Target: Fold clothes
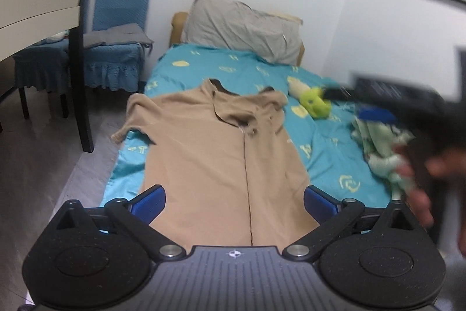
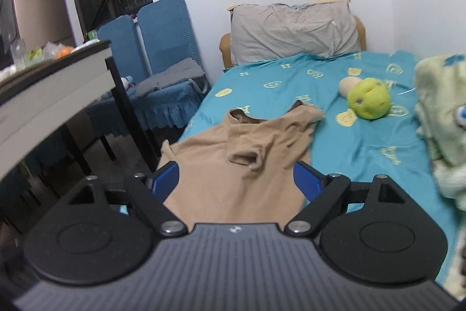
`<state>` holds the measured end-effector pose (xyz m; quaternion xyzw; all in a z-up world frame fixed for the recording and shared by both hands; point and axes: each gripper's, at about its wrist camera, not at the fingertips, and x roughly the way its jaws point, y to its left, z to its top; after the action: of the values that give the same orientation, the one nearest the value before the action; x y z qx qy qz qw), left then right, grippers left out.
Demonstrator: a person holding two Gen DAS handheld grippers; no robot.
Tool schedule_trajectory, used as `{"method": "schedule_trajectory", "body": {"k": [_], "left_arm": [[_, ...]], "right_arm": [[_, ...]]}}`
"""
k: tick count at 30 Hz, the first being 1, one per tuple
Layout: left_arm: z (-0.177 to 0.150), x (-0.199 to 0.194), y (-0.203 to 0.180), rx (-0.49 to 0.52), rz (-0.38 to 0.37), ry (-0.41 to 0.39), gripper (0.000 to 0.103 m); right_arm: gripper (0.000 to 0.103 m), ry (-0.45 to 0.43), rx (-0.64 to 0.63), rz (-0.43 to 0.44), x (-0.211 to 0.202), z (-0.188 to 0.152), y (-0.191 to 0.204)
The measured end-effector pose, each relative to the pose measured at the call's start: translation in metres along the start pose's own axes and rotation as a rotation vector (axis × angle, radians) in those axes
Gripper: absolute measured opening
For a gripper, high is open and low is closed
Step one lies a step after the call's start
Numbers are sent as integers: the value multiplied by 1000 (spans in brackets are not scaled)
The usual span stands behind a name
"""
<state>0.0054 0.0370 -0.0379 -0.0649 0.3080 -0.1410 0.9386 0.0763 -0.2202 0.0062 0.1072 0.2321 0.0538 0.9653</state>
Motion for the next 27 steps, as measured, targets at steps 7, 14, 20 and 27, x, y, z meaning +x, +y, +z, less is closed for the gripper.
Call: {"method": "schedule_trajectory", "body": {"k": [7,14,20,27], "left_arm": [[16,9,32,-168,20,5,102],[63,95,121,-445,129,105,101],[59,189,210,-829,110,156,98],[44,271,263,-944,116,124,92]], "right_arm": [[87,-10,30,29,-40,-22,-3],[87,0,81,26,-21,-24,-20],[87,75,142,-31,17,-30,-45],[87,116,159,-37,67,-34,-56]]}}
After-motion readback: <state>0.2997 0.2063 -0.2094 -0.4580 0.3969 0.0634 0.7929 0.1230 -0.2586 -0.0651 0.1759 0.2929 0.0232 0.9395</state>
